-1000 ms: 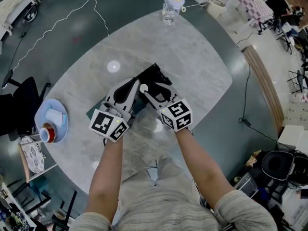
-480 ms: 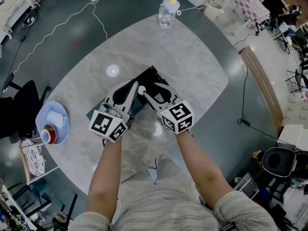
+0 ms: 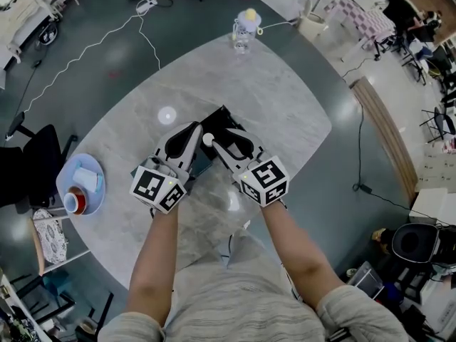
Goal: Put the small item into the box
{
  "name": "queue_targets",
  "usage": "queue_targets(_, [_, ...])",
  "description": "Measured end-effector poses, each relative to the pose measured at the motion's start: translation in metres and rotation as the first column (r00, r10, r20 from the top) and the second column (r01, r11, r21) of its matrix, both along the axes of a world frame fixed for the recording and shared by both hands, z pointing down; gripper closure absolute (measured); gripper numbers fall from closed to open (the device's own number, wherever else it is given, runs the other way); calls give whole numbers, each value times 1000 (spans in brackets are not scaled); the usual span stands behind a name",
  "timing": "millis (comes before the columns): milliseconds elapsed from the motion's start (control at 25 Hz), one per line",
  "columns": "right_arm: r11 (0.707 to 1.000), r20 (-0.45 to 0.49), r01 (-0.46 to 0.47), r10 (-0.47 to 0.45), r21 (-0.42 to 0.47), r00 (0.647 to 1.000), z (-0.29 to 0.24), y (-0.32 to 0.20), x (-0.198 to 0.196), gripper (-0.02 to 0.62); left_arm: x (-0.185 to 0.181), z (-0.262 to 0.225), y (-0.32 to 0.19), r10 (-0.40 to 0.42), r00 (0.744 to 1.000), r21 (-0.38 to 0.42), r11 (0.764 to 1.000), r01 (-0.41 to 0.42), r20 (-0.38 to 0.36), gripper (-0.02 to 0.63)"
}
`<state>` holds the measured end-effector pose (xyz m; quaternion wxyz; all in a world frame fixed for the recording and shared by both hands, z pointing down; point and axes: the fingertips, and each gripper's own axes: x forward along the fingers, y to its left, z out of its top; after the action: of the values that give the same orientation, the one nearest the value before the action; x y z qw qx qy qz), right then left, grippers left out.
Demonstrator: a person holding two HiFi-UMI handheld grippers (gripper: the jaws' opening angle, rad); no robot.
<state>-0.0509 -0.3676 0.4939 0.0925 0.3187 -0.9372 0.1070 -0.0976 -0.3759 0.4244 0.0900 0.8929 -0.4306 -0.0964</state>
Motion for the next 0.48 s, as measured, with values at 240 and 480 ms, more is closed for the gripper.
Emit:
queue_targets(240, [999, 17, 8, -9, 44, 1000, -27, 15, 5, 466, 2, -18, 11, 9, 1000, 28, 1000, -9, 4, 584])
queue_targets(480, [995, 40, 8, -12, 98, 999, -59, 30, 14, 507, 10, -39, 25, 30, 999, 59, 998, -32, 23, 584])
